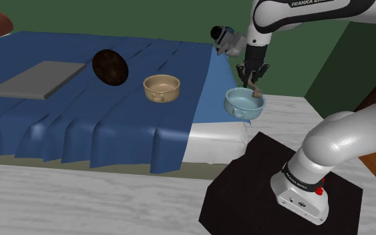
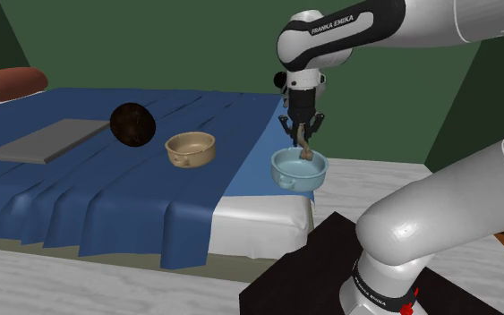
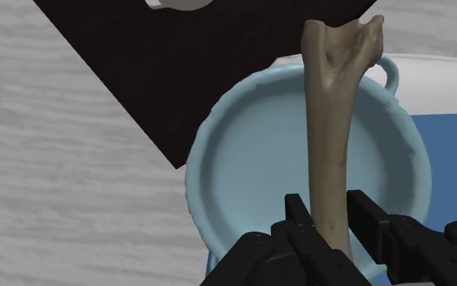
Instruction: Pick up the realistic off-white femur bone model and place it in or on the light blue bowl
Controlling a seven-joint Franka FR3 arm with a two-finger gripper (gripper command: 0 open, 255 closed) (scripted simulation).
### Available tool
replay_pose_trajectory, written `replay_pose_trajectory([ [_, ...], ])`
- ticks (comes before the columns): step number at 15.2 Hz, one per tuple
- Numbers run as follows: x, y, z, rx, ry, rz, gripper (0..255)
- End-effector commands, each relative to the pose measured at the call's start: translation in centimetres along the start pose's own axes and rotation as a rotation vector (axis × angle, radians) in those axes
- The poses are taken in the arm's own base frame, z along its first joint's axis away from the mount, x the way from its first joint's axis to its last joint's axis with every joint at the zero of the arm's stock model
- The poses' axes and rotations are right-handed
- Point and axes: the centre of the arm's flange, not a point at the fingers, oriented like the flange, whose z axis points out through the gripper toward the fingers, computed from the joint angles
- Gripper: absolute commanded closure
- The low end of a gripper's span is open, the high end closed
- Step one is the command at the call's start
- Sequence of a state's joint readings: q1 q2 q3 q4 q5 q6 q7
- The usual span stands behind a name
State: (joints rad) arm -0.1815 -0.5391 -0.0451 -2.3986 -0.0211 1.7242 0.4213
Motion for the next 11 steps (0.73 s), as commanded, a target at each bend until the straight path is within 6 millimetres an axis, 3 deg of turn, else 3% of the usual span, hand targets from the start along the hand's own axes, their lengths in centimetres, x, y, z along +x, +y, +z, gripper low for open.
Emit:
replay_pose_trajectory([
  [1, 0.0, 0.3, 1.0, 0.000, 0.000, -0.001, 255],
  [11, 0.6, 0.0, 5.5, 0.000, 0.000, -0.001, 255],
])
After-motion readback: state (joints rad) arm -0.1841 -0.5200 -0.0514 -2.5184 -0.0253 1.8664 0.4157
